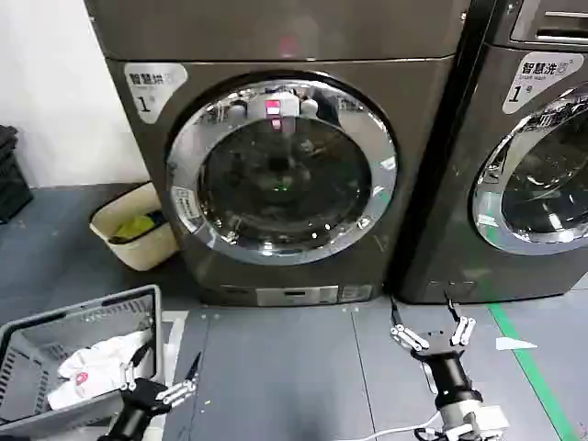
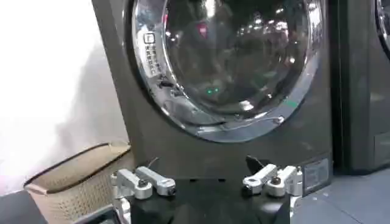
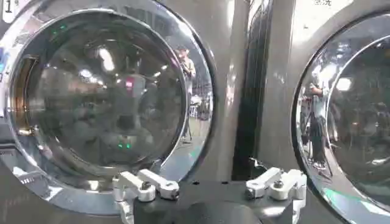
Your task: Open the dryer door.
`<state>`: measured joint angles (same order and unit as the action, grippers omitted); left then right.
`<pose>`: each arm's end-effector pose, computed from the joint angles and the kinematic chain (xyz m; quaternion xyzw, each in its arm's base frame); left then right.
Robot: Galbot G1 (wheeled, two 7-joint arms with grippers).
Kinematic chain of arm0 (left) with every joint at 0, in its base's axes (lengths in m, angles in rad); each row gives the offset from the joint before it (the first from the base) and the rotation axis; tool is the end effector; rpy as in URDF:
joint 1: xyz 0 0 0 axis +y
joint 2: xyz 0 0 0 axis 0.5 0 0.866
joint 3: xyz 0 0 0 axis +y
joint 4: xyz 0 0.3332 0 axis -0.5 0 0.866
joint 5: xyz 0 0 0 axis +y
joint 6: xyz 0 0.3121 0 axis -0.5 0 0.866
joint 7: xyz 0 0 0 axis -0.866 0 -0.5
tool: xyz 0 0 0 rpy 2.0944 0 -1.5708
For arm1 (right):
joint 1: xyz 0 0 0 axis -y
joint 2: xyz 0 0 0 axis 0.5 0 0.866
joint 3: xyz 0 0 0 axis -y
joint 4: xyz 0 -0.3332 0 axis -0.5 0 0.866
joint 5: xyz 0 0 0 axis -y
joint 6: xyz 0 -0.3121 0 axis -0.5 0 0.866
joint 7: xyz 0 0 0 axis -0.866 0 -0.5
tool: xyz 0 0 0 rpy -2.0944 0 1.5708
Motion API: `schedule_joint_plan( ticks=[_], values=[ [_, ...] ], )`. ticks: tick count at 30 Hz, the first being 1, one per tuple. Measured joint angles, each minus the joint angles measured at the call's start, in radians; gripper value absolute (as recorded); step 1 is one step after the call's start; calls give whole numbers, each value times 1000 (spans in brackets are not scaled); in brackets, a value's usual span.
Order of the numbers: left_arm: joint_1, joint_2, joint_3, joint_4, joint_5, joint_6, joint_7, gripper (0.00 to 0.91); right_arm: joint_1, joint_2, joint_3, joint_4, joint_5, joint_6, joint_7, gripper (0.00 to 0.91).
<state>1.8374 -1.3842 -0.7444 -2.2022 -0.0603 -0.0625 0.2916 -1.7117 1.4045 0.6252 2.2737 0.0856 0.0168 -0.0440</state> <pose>0.0762 0.0819 -0.2705 -0.1232 -0.9853 -0.1061 0.0525 0.1090 -0.0456 -0.2450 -0.0365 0.9974 -0.0542 0.0299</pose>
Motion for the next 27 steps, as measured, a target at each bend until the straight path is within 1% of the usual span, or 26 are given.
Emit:
schedule_joint_plan(
  ticks=[7, 12, 14, 18, 27],
  values=[
    [1, 1, 5, -6, 8, 0, 0, 907, 54, -74, -31, -18, 64, -53, -33, 907],
    [0, -2, 17, -9, 21, 1, 0, 907, 117, -151, -66, -37, 113, -86, -52, 907],
    [2, -6, 23, -12, 26, 2, 0, 907, 147, -188, -85, -46, 150, -97, -61, 907],
    [4, -11, 26, -20, 27, 2, 0, 907, 208, -260, -123, -63, 198, -99, -91, 907],
    [3, -13, 27, -27, 27, 4, 0, 907, 327, -397, -210, -112, 288, -83, -114, 907]
  ],
)
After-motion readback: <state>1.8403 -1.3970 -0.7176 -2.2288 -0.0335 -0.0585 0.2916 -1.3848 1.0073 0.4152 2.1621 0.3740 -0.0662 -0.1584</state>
